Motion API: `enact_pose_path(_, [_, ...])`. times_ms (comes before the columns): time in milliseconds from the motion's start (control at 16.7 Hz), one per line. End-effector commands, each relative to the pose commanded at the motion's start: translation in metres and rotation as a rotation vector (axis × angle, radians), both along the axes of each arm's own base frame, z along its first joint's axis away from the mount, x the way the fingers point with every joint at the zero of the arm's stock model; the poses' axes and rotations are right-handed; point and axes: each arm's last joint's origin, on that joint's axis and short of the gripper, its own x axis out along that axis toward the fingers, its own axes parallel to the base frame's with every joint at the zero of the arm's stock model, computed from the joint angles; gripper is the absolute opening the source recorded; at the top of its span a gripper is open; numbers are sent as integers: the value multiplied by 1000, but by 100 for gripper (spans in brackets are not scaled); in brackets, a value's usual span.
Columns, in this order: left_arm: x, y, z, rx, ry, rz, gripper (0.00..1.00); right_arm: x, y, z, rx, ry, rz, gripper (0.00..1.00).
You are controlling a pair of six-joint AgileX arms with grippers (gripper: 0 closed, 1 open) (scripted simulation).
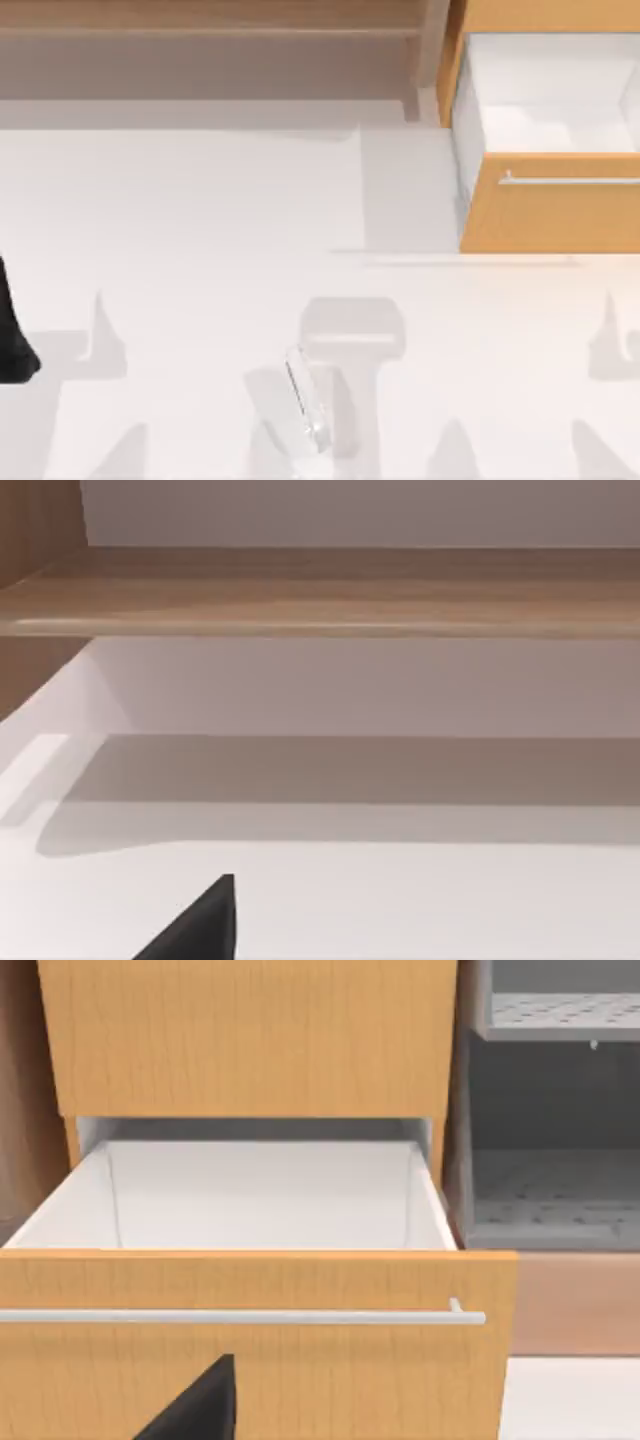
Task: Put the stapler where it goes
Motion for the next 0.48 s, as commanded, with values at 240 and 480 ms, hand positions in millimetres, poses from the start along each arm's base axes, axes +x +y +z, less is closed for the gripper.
enact_pose_path(240, [0,0,0,0,0,0,100,0,2,5,15,24,13,100])
enact_pose_path(480, [0,0,0,0,0,0,100,4,11,36,83,156,90,100])
